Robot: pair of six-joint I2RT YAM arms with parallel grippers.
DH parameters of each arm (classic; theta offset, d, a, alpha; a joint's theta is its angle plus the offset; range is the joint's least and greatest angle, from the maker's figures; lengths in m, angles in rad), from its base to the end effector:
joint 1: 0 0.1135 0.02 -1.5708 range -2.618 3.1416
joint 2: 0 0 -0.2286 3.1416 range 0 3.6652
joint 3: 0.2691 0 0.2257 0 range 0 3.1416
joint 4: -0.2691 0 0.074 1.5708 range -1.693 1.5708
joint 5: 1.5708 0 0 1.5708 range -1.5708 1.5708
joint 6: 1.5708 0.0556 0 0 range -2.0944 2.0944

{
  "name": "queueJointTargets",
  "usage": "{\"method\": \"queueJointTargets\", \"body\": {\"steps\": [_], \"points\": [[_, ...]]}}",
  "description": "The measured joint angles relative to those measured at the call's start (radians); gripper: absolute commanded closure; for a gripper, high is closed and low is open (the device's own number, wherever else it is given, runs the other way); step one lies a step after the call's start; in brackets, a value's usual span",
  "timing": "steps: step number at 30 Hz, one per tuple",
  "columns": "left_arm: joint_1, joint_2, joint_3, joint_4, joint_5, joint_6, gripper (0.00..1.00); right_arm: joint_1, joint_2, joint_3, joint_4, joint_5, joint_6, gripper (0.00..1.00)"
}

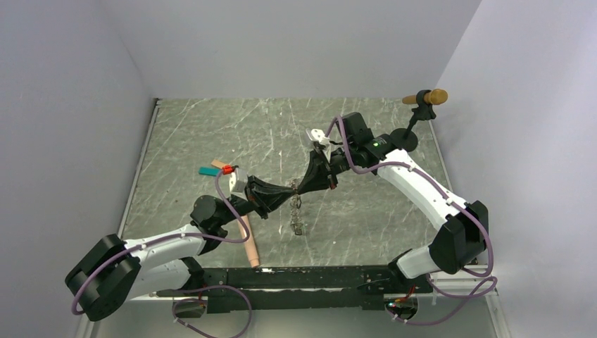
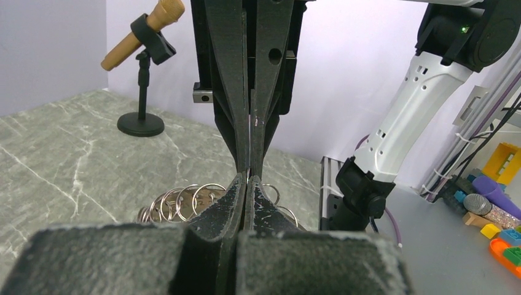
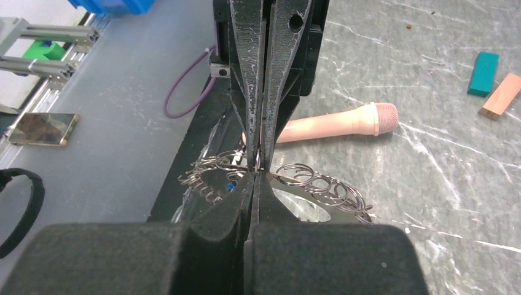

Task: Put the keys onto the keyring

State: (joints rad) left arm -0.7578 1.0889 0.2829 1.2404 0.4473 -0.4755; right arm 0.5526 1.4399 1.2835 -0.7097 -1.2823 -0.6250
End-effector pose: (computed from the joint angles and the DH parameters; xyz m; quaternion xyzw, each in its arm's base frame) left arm 0.1437 -0.1691 0.2529 0.2589 0.4932 -0.5727 0.6015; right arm 0.2041 0.1885 0.2971 -0.5894 0.5109 0.5510 0.2967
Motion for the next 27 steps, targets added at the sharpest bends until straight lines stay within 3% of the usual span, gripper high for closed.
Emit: {"method": "queueJointTargets", "body": {"steps": [4,8,13,18,27], "points": [[0.0,-0.046,0.006,-0.09,-0.004,0.024,0.5,0.005,0.005,0.014,-0.068,0.033,-0.084,1.0],[0.002,-0.179,0.052,-0.311,-0.023,0.106,0.35,0.007,0.024,0.048,-0.181,0.108,-0.193,1.0],[0.002,-0.259,0.23,-0.704,-0.006,0.289,0.34,0.008,0.055,0.104,-0.296,0.203,-0.298,1.0],[-0.004,-0.168,0.444,-1.038,0.026,0.476,0.38,0.015,0.061,0.117,-0.352,0.286,-0.341,1.0],[-0.051,-0.014,0.534,-1.259,0.026,0.62,0.57,0.016,0.065,0.125,-0.367,0.325,-0.352,1.0]]}}
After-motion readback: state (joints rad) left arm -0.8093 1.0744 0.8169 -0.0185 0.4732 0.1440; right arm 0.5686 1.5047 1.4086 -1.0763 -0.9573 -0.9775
